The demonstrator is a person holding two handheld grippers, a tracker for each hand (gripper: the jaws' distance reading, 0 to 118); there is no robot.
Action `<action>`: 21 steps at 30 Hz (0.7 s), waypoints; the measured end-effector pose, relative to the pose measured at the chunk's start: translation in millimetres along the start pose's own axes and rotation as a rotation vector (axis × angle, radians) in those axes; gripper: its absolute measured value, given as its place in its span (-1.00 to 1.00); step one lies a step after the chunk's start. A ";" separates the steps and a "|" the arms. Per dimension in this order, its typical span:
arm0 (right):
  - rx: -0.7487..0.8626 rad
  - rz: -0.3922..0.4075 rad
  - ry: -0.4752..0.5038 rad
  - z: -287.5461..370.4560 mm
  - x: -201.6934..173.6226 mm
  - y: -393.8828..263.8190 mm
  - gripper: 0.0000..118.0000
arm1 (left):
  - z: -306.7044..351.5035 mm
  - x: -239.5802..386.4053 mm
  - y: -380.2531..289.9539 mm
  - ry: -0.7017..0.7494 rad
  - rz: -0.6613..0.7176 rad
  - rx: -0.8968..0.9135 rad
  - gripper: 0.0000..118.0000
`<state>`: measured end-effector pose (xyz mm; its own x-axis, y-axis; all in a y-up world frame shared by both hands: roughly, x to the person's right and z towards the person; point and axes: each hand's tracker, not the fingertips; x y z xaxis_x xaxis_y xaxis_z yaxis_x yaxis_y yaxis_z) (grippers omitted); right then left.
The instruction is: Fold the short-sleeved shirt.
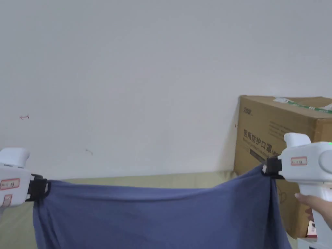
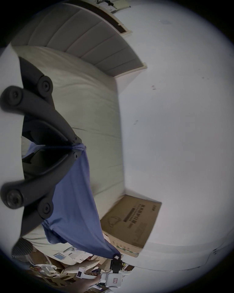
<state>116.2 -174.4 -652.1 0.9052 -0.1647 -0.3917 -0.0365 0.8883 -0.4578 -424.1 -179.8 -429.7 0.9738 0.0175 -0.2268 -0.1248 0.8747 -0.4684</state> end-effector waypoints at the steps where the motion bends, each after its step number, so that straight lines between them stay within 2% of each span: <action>1: 0.007 -0.002 0.003 3.9 -3.4 15.1 -1.00 | 5.5 1.3 12.0 0.009 -0.014 0.029 -0.97; 5: 0.055 0.007 -0.010 10.8 -22.1 65.5 -1.00 | 6.3 2.3 52.8 0.044 -0.040 0.056 -0.97; 11: 0.117 0.084 -0.036 -10.1 -53.2 126.3 -1.00 | -11.8 -8.7 108.9 0.109 -0.029 0.122 -0.97; 19: 0.200 0.141 -0.091 -45.0 -81.7 197.4 -1.00 | -38.4 -21.0 173.3 0.199 -0.027 0.213 -0.97; 21: 0.220 0.139 -0.094 -48.7 -84.0 213.0 -1.00 | -42.5 -26.5 182.3 0.197 0.025 0.248 -0.97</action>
<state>11.8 7.8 -755.5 0.9336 -0.0035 -0.3583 -0.0795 0.9730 -0.2167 -480.8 -41.4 -545.4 0.9126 -0.0325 -0.4075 -0.0742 0.9671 -0.2434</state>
